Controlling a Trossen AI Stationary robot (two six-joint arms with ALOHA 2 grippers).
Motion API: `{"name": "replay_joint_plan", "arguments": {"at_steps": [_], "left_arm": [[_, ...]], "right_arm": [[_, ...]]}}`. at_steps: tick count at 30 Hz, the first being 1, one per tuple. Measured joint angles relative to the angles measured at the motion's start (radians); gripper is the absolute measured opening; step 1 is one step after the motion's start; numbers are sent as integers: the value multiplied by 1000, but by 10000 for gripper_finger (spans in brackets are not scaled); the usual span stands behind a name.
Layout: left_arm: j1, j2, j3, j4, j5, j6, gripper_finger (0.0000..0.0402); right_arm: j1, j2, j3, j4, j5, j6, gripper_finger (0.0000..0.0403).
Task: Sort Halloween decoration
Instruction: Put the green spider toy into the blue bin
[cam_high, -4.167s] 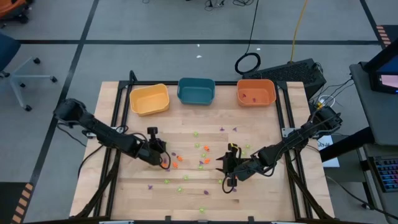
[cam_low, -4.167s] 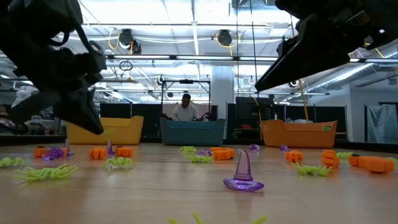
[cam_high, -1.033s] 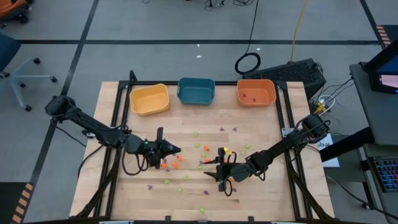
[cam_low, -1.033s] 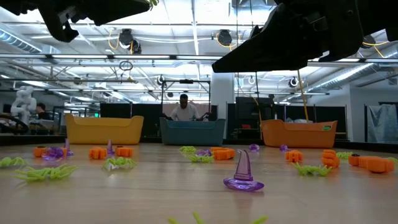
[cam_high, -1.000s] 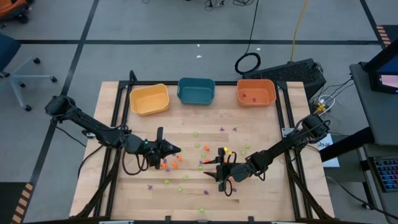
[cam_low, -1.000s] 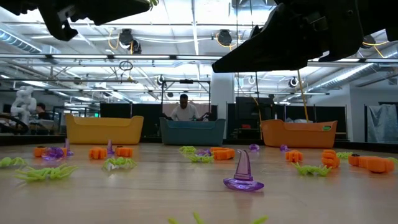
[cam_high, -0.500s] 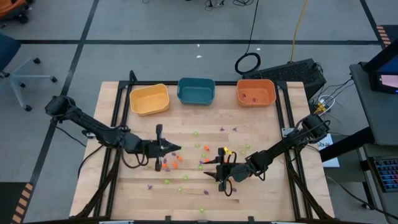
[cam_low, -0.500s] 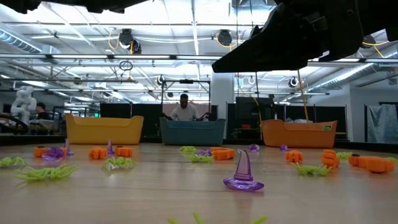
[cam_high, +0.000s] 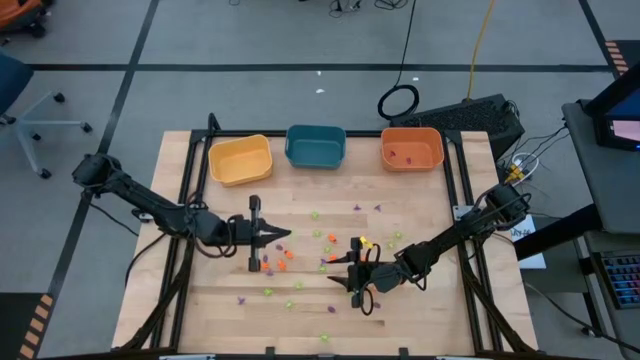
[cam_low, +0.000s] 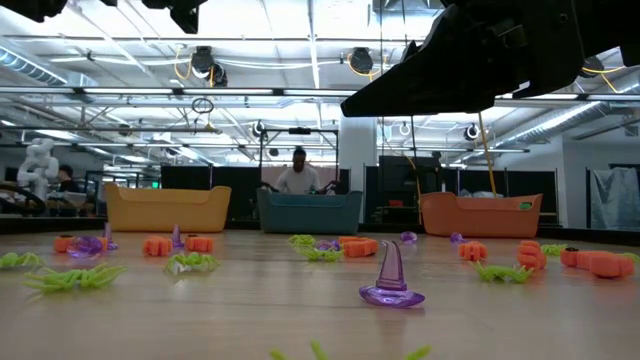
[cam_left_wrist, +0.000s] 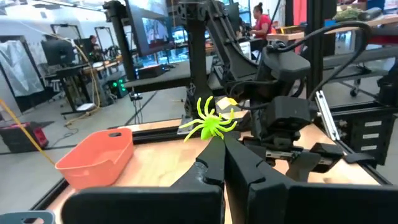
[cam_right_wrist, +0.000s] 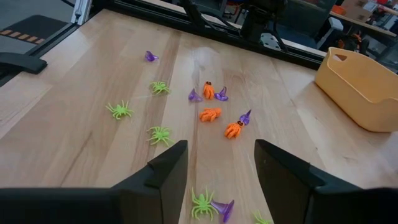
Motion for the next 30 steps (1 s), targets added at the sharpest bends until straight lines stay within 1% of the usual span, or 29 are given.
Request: {"name": "replay_joint_plan", "arguments": {"at_steps": [4, 9, 15, 19, 21, 24, 27, 30], "left_arm": [[31, 0, 0, 1, -1, 3, 0], [108, 0, 0, -2, -6, 3, 0], [254, 0, 0, -23, -5, 5, 0], [376, 0, 6, -31, 35, 3, 0], [438, 0, 36, -77, 76, -3, 0], [516, 2, 98, -201, 131, -23, 0], [580, 18, 170, -326, 163, -30, 0], [637, 39, 238, -459, 165, -30, 0]], "right_arm": [[0, 0, 0, 0, 0, 1, 171], [0, 0, 0, 0, 0, 1, 171], [0, 0, 0, 0, 0, 1, 171], [0, 0, 0, 0, 0, 1, 171], [0, 0, 0, 0, 0, 1, 171], [0, 0, 0, -1, 0, 1, 171], [0, 0, 0, -5, 0, 12, 171], [0, 0, 0, -14, 0, 26, 171]]}}
